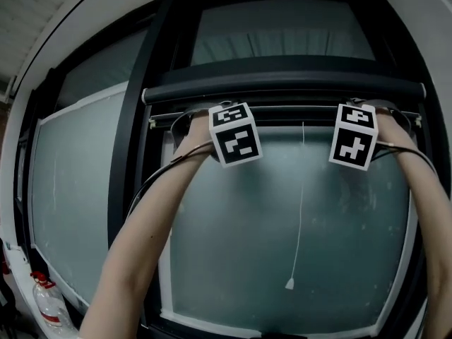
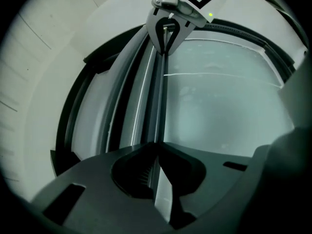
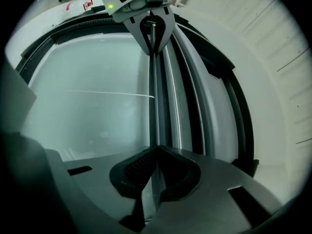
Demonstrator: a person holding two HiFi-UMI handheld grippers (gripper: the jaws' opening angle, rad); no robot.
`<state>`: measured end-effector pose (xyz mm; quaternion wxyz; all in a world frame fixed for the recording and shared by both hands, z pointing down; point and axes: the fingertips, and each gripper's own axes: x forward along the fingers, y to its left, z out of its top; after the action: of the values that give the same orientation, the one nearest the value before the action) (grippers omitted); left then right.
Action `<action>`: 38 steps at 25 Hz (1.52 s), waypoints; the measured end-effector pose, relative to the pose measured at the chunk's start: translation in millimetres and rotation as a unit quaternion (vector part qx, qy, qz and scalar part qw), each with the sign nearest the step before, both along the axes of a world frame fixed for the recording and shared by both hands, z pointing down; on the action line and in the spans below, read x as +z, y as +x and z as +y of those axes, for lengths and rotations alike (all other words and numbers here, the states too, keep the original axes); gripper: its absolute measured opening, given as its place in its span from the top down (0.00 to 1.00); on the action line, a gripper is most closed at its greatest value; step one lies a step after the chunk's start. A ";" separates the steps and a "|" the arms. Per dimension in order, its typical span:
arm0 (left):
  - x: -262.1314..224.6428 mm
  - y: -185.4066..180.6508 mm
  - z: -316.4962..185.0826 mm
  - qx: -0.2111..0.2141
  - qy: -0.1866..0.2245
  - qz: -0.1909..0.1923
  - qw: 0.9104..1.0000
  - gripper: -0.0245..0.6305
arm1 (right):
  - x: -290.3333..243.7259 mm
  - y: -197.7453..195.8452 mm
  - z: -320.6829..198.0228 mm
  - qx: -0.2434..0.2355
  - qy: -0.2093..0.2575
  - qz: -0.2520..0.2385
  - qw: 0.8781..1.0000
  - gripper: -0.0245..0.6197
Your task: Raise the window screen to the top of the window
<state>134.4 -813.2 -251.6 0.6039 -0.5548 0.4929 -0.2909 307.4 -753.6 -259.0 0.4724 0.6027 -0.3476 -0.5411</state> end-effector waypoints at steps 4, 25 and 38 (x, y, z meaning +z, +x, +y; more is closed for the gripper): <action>-25.2 0.4 0.0 -0.009 0.022 0.001 1.000 0.93 | -25.8 -0.7 -0.9 0.005 0.015 -0.011 1.000 0.93; -50.5 -23.8 42.9 0.297 0.064 0.351 0.886 0.87 | -30.1 -13.5 38.7 -0.203 0.221 -0.129 0.945 0.91; 215.8 -25.9 26.8 0.359 -0.025 0.481 0.799 0.91 | 176.5 1.9 66.8 -0.437 0.206 -0.368 0.794 0.95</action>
<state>108.5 -786.4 -35.8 0.3362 -0.7757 0.4777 0.2390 309.3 -686.8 -82.5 -0.1136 0.6232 -0.6021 -0.4860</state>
